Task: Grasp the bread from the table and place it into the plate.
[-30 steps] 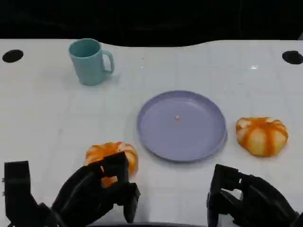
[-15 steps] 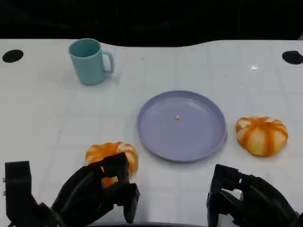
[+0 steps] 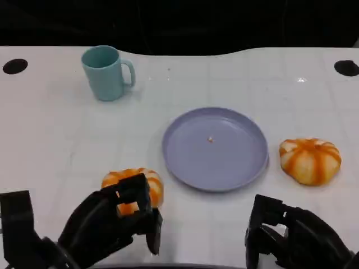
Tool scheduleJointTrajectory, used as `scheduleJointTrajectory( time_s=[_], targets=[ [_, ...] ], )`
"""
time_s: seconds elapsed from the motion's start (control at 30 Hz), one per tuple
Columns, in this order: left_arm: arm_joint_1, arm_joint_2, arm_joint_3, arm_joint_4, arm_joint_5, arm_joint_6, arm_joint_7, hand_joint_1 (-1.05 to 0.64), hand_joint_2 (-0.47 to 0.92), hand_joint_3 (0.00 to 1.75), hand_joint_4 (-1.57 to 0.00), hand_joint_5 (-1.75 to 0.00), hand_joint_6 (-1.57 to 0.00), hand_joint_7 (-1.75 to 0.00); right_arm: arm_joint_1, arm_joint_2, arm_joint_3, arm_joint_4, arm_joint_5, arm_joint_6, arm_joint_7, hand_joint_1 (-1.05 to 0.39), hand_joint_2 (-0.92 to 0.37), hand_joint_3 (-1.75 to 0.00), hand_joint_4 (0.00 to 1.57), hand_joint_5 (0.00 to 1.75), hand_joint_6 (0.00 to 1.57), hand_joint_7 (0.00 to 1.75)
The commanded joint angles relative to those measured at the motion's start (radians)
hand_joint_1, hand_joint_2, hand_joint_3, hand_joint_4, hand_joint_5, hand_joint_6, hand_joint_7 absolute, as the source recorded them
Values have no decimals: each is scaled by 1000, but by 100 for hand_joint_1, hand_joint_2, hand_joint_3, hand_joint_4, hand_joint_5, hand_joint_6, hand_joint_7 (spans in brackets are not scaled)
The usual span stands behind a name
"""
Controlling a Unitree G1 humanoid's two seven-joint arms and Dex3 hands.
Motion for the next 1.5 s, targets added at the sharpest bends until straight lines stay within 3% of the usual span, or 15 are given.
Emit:
scheduleJointTrajectory(
  time_s=[0.03, 0.1, 0.17, 0.3, 0.5, 0.8, 1.0, 1.17, 1.5],
  targets=[
    [5, 36, 9, -32, 64, -100, 14, -65, 92, 20, -55, -165, -60, -101, 8, -5, -5, -11, -2, -2, -9, -50, -92, -40, 61, 175, 45, 168],
    [4, 51, 9, -37, 110, -177, 18, -66, 92, 21, -54, -143, -63, -57, 11, -4, -3, -16, -1, 0, -10, -51, -92, -40, 61, 175, 45, 168],
    [3, 68, 8, -41, 169, -251, 42, -66, 92, 21, -54, -121, -64, -26, 13, -4, -1, -19, 1, -2, -5, -50, -92, -40, 61, 175, 45, 168],
    [-5, 105, 9, -69, 260, -328, 99, -67, 92, 14, -49, -89, -56, -5, 13, -4, 1, -19, 0, -8, -3, -48, -92, -42, 60, 175, 43, 169],
    [-7, 162, 24, -115, 489, -465, 272, -70, 92, 7, -45, -72, -53, 0, 11, 1, 7, -20, -6, -6, -8, -46, -92, -44, 59, 175, 41, 169],
    [21, 264, 19, -224, 840, -516, 472, -72, 92, 9, -42, -36, -42, 0, 18, 9, 14, -31, -9, 9, -21, -48, -92, -42, 59, 175, 43, 168],
    [10, 319, -31, -301, 1096, -427, 516, -76, 92, 11, -38, -26, -31, 0, 13, 6, 15, -16, -14, -9, -12, -48, -92, -42, 59, 175, 43, 166],
    [-35, 345, -107, -289, 1275, -360, 548, -79, 92, 4, -40, -18, -26, 0, 9, 5, 8, -10, -10, -2, -11, -48, -92, -42, 59, 175, 44, 165],
    [-162, 296, -295, -129, 1542, -151, 605, -80, 91, 1, -47, -13, -34, -2, 3, -2, 2, -7, -13, -3, -7, -48, -92, -42, 59, 175, 44, 166]
  ],
)
